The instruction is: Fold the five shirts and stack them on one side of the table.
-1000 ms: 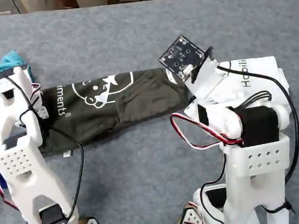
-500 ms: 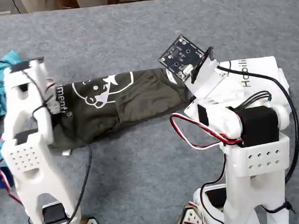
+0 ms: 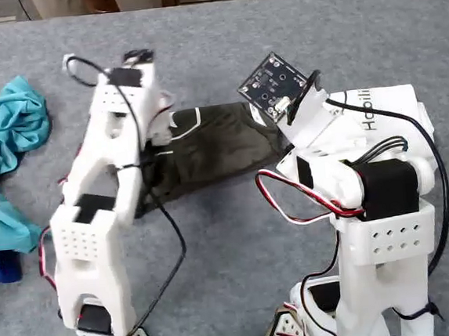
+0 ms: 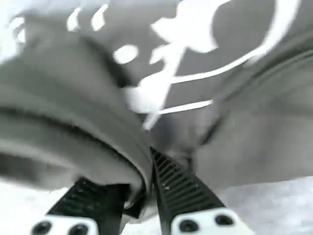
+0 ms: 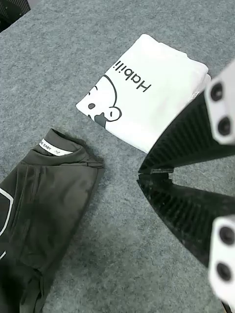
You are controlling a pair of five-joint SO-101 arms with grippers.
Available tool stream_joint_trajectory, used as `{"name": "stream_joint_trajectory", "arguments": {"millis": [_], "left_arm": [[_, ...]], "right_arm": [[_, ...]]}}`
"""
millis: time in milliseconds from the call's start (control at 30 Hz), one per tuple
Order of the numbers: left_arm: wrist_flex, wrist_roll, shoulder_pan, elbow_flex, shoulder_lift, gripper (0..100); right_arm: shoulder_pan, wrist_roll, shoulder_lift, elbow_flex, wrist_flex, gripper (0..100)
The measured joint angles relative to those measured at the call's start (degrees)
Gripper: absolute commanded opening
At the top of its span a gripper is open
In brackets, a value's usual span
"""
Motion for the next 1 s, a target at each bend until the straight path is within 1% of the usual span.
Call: {"name": "stream_joint_trajectory", "arguments": {"millis": [133, 200, 300, 433, 533, 733, 1000], "left_arm": [[-1.85, 2.37, 5.54, -3.69, 0.0, 2], [-4.84, 4.31, 7.56, -4.04, 0.0, 2], [-9.32, 6.59, 9.67, -4.04, 0.0, 2], [-16.26, 6.59, 12.92, -2.55, 0.0, 2], [-20.75, 7.03, 13.8, -1.76, 0.0, 2], [-21.01, 7.56, 15.47, -2.37, 2.73, 2], [-21.01, 8.35, 16.0, -9.49, 8.62, 2]], "right_arm": [[3.08, 0.0, 0.0, 0.0, 0.0, 0.5], [5.01, 0.09, 0.0, 0.0, 0.0, 0.4], [7.74, 2.81, 0.0, 0.0, 0.0, 0.4], [9.23, 4.66, 0.0, 0.0, 0.0, 0.4], [9.23, 4.84, 0.0, 0.0, 0.0, 0.4], [9.23, 4.84, 0.0, 0.0, 0.0, 0.4], [9.23, 4.84, -0.09, 3.16, 0.0, 0.4]]}}
